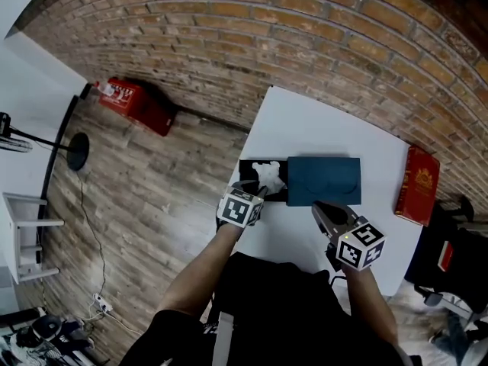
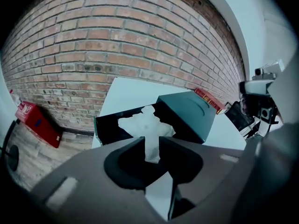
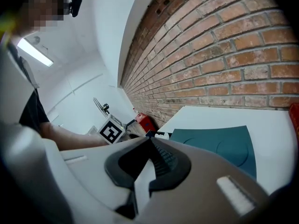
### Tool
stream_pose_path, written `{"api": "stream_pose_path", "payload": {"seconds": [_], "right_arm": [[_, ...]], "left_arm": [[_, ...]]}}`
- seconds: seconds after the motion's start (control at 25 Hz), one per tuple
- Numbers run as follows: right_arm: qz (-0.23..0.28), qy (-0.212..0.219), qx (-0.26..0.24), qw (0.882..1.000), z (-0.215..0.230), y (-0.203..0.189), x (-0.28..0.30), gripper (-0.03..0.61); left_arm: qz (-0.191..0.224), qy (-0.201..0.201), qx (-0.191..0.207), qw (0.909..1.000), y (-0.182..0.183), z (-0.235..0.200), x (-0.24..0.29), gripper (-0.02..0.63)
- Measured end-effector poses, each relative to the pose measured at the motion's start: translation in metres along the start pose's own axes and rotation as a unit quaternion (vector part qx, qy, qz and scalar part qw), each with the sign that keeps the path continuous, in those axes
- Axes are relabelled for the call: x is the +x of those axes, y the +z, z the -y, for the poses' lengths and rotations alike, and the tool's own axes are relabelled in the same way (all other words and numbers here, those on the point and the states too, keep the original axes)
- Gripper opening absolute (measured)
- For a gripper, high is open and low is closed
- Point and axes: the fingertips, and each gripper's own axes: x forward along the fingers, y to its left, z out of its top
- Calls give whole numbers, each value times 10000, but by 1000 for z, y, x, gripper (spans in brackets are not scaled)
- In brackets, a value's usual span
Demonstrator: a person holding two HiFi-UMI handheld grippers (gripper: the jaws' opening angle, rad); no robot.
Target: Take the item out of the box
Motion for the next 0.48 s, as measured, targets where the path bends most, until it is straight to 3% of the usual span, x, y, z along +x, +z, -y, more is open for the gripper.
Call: {"api": "stream_pose_path", "payload": {"seconds": [0.32, 0.48], "right_arm": [[107, -161, 137, 9997, 16, 4, -18, 0], [187, -201, 195, 9994, 21, 5, -27, 0]], "left_arm": [[-504, -45, 215, 9985, -2, 3, 21, 150], [-783, 260, 316, 9961, -7, -6, 23, 155]]}}
